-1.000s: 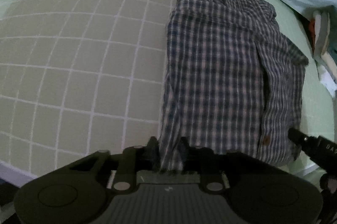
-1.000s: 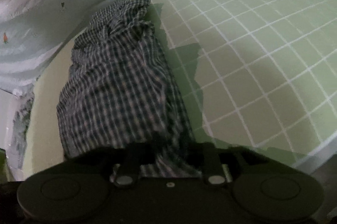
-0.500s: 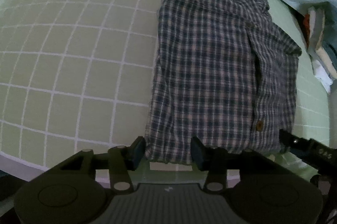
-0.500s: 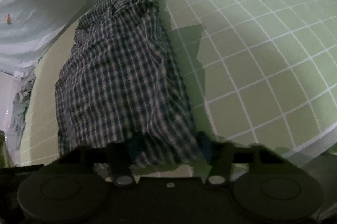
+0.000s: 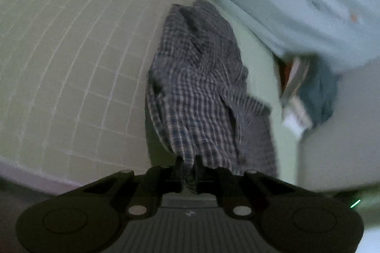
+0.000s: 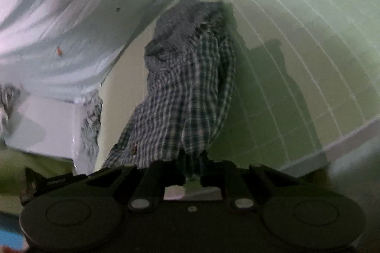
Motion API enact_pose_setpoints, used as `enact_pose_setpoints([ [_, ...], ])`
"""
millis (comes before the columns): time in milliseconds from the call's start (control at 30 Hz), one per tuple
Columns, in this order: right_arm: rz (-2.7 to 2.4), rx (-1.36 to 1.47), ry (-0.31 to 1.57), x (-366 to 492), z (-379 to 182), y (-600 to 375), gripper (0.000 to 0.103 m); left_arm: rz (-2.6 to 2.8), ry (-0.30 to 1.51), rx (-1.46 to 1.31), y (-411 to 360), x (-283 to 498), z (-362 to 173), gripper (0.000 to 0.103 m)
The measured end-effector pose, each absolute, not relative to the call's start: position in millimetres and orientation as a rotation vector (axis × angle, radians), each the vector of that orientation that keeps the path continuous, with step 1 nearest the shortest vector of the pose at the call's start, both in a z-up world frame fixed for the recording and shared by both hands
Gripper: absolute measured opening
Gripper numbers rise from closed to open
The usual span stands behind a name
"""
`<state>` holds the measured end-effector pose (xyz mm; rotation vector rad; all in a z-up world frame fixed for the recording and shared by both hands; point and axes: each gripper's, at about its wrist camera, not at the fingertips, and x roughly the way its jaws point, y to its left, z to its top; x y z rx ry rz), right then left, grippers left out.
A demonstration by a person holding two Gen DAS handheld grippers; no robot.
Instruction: Fold clothes
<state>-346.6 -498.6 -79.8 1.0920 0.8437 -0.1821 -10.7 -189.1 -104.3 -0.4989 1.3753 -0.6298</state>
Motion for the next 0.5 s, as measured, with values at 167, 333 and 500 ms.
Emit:
enact_pose_setpoints([
  [167, -0.157, 1.289, 0.780, -345, -84, -512, 0.010, -0.553, 1.390, -0.693, -182, 3, -96, 0.008],
  [333, -0.119, 1.453, 0.678, -332, -76, -529, 0.010, -0.520, 1.393, -0.858, -180, 23, -82, 0.008],
  [500, -0.106, 1.520, 0.615, -310, -66, -551, 0.010, -0.531, 1.370, -0.899, -179, 54, -70, 0.008],
])
